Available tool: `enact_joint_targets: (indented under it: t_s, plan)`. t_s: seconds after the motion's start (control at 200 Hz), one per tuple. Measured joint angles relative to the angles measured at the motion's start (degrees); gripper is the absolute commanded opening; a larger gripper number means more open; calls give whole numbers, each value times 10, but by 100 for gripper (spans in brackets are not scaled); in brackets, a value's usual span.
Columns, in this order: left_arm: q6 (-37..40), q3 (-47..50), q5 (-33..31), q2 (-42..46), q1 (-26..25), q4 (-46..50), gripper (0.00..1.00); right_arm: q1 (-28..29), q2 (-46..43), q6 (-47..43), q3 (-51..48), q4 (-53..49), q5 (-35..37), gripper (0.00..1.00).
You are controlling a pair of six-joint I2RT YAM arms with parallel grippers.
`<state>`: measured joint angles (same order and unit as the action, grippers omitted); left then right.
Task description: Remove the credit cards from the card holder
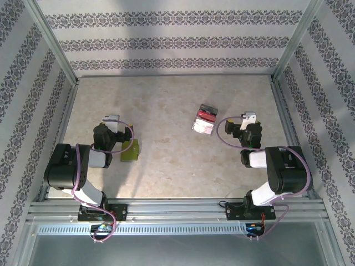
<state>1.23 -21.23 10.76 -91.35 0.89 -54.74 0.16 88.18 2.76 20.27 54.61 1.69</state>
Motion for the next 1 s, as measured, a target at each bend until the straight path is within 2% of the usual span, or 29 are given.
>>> enact_joint_targets:
  t_s: [0.864, 0.999]
  plan:
    - [0, 0, 0, 0, 0, 0, 99, 0, 0, 0, 0, 0, 0, 98]
    - [-3, -2, -22, 0, 0, 4, 99, 0, 0, 0, 0, 0, 0, 98]
